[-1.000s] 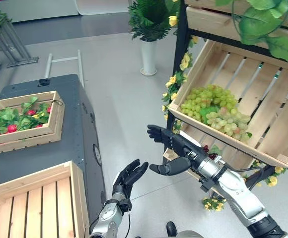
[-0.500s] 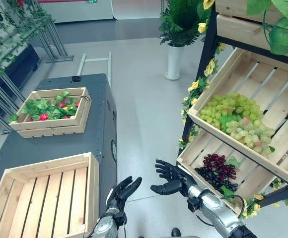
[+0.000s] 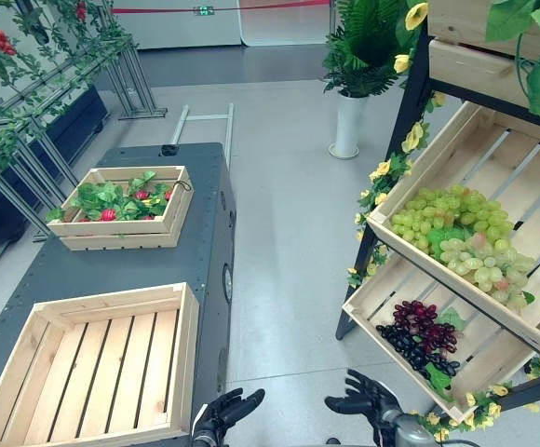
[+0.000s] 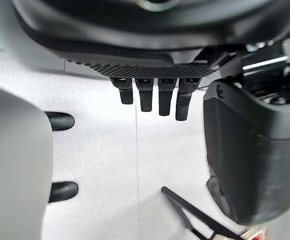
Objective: Pick up the fruits from the basket on one side to the basket on the other side
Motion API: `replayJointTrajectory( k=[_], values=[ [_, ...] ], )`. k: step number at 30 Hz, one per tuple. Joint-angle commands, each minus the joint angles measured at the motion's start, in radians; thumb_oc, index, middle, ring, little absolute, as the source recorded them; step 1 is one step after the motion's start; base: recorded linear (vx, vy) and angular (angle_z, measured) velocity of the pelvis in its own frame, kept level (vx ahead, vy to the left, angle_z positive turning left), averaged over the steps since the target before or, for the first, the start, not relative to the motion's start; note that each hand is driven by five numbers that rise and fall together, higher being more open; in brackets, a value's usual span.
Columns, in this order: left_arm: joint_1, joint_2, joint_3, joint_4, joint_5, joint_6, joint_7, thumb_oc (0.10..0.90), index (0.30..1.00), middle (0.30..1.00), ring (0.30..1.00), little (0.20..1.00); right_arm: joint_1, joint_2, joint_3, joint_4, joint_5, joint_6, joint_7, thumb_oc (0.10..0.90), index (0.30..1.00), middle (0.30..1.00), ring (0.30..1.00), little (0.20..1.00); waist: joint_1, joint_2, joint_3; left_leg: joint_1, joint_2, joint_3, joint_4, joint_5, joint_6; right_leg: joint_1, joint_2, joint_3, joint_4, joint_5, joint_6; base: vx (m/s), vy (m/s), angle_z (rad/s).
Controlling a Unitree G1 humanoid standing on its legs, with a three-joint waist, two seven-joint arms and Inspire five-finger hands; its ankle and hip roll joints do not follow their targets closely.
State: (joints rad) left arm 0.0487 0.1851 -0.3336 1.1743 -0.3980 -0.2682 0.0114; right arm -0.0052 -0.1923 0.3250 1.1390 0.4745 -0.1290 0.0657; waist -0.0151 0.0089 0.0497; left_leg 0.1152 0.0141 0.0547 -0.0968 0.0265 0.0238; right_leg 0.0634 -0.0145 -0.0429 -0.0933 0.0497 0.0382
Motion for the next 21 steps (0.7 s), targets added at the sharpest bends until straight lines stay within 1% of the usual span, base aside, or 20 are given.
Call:
replayJointTrajectory(
  k=[1, 5, 11, 13, 18, 21],
  values=[
    [-0.107, -0.012, -0.027, 0.074, 0.112, -0.030, -0.026, 0.800, 0.900, 0.900, 0.900, 0.900, -0.078, -0.001, -0.031, 0.060, -0.110, -0.059, -0.036, 0.800, 0.900, 0.900, 0.900, 0.900, 0.009, -0.007, -0.001, 0.007, -0.069, -0.016, 0.010, -0.083, 0.037, 0.047, 0.001, -0.035, 0.006, -0.039, -0.012, 0.00, 0.000, 0.00],
    [-0.108, -0.012, -0.032, 0.086, 0.131, -0.021, -0.021, 0.800, 0.900, 0.900, 0.900, 0.900, -0.060, -0.007, -0.052, 0.133, -0.193, -0.026, -0.071, 0.800, 0.900, 0.900, 0.900, 0.900, 0.014, -0.004, -0.001, 0.011, -0.071, -0.030, 0.010, -0.082, 0.036, 0.054, 0.003, -0.041, 0.008, -0.045, -0.014, 0.00, -0.011, 0.04],
    [-0.102, -0.015, 0.003, 0.095, 0.102, -0.003, 0.031, 0.800, 0.900, 0.900, 0.900, 0.900, -0.039, -0.007, -0.058, 0.138, -0.238, -0.040, -0.071, 0.800, 0.900, 0.900, 0.900, 0.900, 0.016, -0.006, 0.005, 0.015, -0.075, -0.050, 0.010, -0.077, 0.036, 0.056, 0.007, -0.038, 0.020, -0.052, -0.020, 0.00, -0.012, 0.08],
    [-0.105, -0.020, 0.011, 0.103, 0.125, -0.004, 0.047, 0.800, 0.900, 0.900, 0.900, 0.900, -0.036, 0.001, -0.055, 0.142, -0.251, -0.062, -0.073, 0.800, 0.900, 0.900, 0.900, 0.900, 0.020, -0.008, 0.007, 0.016, -0.076, -0.058, 0.010, -0.077, 0.036, 0.057, 0.008, -0.038, 0.023, -0.056, -0.021, 0.00, 0.000, 0.00],
    [-0.112, -0.028, -0.013, 0.099, 0.161, -0.004, 0.043, 0.800, 0.900, 0.900, 0.900, 0.900, -0.044, 0.009, -0.034, 0.128, -0.285, -0.090, -0.078, 0.800, 0.900, 0.900, 0.900, 0.900, 0.024, -0.007, 0.003, 0.018, -0.077, -0.065, 0.010, -0.080, 0.036, 0.062, 0.006, -0.042, 0.020, -0.058, -0.021, 0.00, 0.000, 0.00],
    [-0.113, -0.028, -0.027, 0.096, 0.157, -0.006, 0.039, 0.800, 0.900, 0.900, 0.900, 0.900, -0.048, 0.009, -0.020, 0.115, -0.301, -0.092, -0.079, 0.800, 0.900, 0.900, 0.900, 0.900, 0.023, -0.006, 0.001, 0.020, -0.077, -0.066, 0.010, -0.082, 0.036, 0.065, 0.006, -0.045, 0.017, -0.059, -0.020, 0.00, 0.000, 0.00]
  ],
)
